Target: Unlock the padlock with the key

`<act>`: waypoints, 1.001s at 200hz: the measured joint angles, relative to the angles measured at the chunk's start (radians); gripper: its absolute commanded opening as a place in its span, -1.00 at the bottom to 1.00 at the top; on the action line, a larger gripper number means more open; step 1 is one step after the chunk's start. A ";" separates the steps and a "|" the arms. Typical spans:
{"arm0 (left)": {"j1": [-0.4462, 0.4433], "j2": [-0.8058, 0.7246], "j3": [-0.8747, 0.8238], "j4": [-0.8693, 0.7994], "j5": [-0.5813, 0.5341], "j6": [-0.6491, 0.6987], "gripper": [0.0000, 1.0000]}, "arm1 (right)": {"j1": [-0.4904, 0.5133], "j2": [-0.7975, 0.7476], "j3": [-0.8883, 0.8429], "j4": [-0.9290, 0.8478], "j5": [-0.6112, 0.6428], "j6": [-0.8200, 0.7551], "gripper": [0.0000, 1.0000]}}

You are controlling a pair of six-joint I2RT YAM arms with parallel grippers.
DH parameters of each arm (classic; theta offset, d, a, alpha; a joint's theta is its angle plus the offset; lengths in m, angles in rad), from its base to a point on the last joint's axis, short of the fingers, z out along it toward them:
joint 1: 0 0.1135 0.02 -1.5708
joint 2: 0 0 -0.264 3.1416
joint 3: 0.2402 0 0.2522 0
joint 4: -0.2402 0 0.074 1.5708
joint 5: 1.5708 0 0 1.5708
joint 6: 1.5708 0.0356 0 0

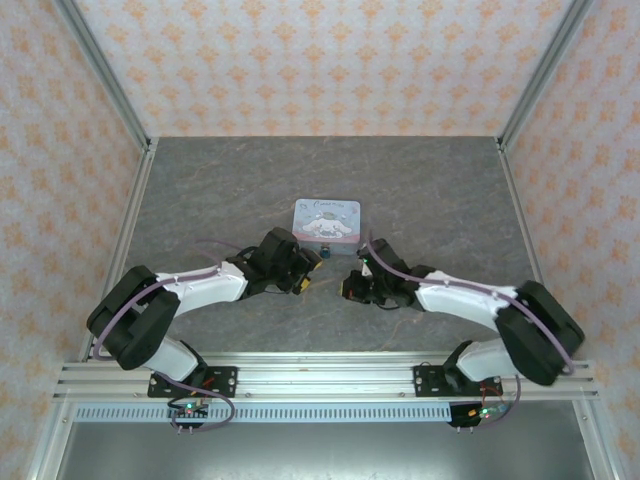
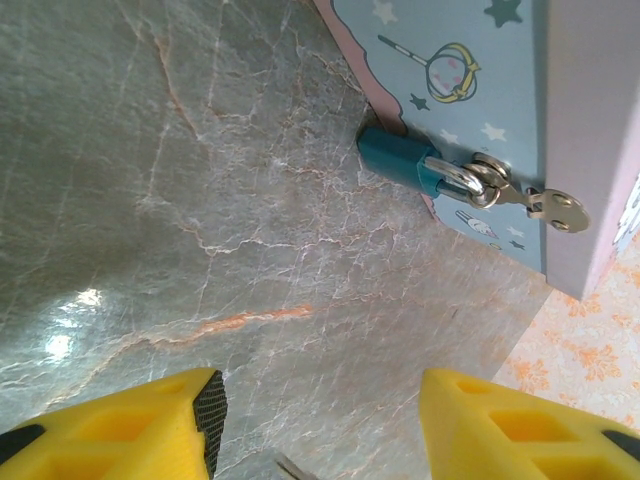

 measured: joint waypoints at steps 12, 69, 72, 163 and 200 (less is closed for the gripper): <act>0.000 0.000 0.000 0.000 0.000 0.000 0.10 | 0.009 0.071 0.001 0.000 0.000 -0.009 -1.00; 0.000 -0.019 0.000 -0.010 -0.004 0.000 0.11 | 0.022 0.105 0.027 0.016 0.005 -0.027 -1.00; 0.000 -0.019 0.000 -0.010 -0.004 0.000 0.11 | 0.022 0.105 0.027 0.016 0.005 -0.027 -1.00; 0.000 -0.019 0.000 -0.011 -0.004 0.000 0.11 | 0.027 0.014 0.027 -0.012 0.082 -0.006 -0.22; 0.000 -0.019 0.000 -0.010 -0.003 0.000 0.11 | 0.049 0.027 0.053 -0.045 0.125 -0.008 -0.22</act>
